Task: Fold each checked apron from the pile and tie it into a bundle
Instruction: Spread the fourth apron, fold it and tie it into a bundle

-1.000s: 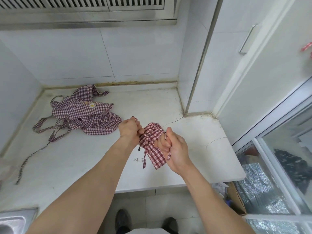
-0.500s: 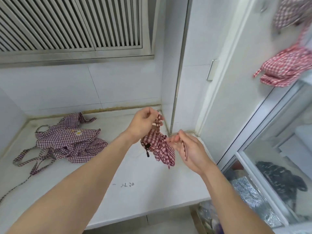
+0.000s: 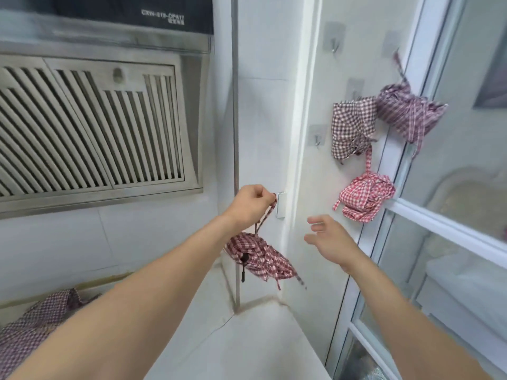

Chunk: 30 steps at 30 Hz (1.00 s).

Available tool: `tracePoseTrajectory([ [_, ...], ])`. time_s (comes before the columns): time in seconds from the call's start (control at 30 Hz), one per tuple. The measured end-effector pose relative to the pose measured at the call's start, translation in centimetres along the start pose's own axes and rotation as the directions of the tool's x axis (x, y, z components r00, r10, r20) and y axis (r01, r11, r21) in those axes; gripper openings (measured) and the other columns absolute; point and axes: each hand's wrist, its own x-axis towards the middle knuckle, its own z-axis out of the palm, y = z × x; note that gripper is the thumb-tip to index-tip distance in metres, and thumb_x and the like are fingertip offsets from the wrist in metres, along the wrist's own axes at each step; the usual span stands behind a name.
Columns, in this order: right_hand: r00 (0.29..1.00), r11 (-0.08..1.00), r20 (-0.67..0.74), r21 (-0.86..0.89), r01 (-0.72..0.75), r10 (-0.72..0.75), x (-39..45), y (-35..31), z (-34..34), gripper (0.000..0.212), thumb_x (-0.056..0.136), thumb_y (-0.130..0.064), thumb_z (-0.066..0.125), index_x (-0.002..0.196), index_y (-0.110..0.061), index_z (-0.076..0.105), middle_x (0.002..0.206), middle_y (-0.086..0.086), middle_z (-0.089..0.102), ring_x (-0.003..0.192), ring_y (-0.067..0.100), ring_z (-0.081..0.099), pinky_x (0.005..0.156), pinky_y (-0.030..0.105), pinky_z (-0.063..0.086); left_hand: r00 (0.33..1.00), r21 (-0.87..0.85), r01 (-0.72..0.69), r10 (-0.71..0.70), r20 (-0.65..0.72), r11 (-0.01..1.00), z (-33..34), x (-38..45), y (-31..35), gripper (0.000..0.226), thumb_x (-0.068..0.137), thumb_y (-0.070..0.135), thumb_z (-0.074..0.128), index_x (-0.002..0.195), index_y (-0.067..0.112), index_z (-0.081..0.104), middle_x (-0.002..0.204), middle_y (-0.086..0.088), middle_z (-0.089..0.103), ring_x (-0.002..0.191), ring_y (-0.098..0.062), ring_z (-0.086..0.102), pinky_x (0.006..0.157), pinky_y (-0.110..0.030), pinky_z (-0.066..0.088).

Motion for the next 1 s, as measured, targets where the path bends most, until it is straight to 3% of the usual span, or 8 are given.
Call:
tracePoseTrajectory([
  [0.1,0.976,0.965,-0.034,0.149,0.216,-0.213,0.4,-4.3,-1.5,0.021,0.090,-0.019,0.069,0.110,-0.024,0.063,0.108,0.000,0.069,0.100,0.017,0.068,0.088,0.035,0.055,0.997,0.082,-0.054,0.049,0.055,0.995,1.7,1.4,2.3,0.029,0.096,0.018,0.060,0.068,0.013,0.054,0.059,0.001,0.050,0.050,-0.015,0.045,0.055,-0.026,0.043],
  [0.27,0.966,0.937,-0.007,0.241,0.253,-0.259,1.6,-7.6,-3.3,0.022,0.090,-0.005,0.069,0.111,-0.009,0.063,0.095,0.018,0.070,0.074,0.024,0.073,0.071,0.038,0.062,0.989,0.144,-0.101,0.083,0.125,0.984,3.3,3.3,5.1,0.024,0.096,0.014,0.058,0.073,0.007,0.060,0.063,-0.005,0.058,0.052,-0.019,0.053,0.058,-0.031,0.050],
  [0.43,0.963,0.963,-0.073,0.062,0.264,-0.259,5.7,-7.5,-6.2,0.012,0.088,-0.004,0.069,0.098,-0.011,0.072,0.072,0.006,0.071,0.064,0.014,0.067,0.065,0.031,0.061,0.982,0.339,-0.179,0.149,0.113,0.924,4.3,6.7,6.3,0.025,0.096,0.023,0.062,0.075,0.008,0.065,0.064,-0.002,0.063,0.055,-0.017,0.060,0.058,-0.030,0.052],
  [0.57,0.927,0.942,-0.169,-0.082,0.326,-0.335,9.1,-8.2,-8.2,0.012,0.088,-0.017,0.072,0.085,-0.028,0.074,0.081,-0.001,0.075,0.076,0.013,0.072,0.075,0.034,0.060,0.975,0.394,-0.217,0.214,0.053,0.893,5.6,8.9,7.1,0.025,0.095,0.025,0.063,0.079,0.007,0.069,0.069,-0.002,0.068,0.066,-0.019,0.064,0.072,-0.035,0.057],
  [0.73,0.884,0.927,-0.283,-0.073,0.368,-0.373,12.0,-10.0,-9.5,0.012,0.090,-0.018,0.072,0.086,-0.029,0.072,0.084,0.000,0.074,0.079,0.017,0.072,0.074,0.042,0.062,0.970,0.288,-0.167,0.210,-0.123,0.943,6.6,11.2,9.7,0.019,0.092,0.021,0.061,0.077,0.012,0.069,0.069,-0.002,0.066,0.066,-0.018,0.062,0.072,-0.033,0.057],
  [0.8,0.876,0.930,-0.314,-0.093,0.355,-0.366,13.2,-10.5,-9.6,0.017,0.089,-0.017,0.073,0.081,-0.032,0.069,0.085,0.000,0.073,0.081,0.018,0.072,0.077,0.044,0.062,0.962,0.356,-0.158,0.225,-0.156,0.921,6.9,12.2,10.3,0.018,0.090,0.020,0.060,0.079,0.011,0.071,0.073,-0.002,0.068,0.071,-0.020,0.066,0.071,-0.032,0.057],
  [0.93,0.863,0.947,-0.391,-0.139,0.288,-0.320,14.8,-10.8,-8.8,0.024,0.088,-0.008,0.070,0.075,-0.028,0.067,0.084,0.000,0.073,0.081,0.019,0.071,0.081,0.040,0.061,0.952,0.510,-0.088,0.222,-0.209,0.856,7.7,13.6,9.8,0.024,0.088,0.017,0.060,0.069,0.006,0.071,0.069,-0.010,0.069,0.068,-0.031,0.067,0.064,-0.038,0.060],
  [1.0,0.847,0.941,-0.415,-0.210,0.266,-0.332,15.1,-10.6,-8.2,0.021,0.087,-0.006,0.070,0.076,-0.024,0.069,0.082,-0.003,0.072,0.083,0.016,0.070,0.082,0.031,0.058,0.949,0.525,-0.044,0.199,-0.244,0.850,7.9,13.9,9.1,0.026,0.087,0.016,0.061,0.064,0.005,0.066,0.064,-0.010,0.065,0.066,-0.033,0.067,0.060,-0.037,0.059],
])
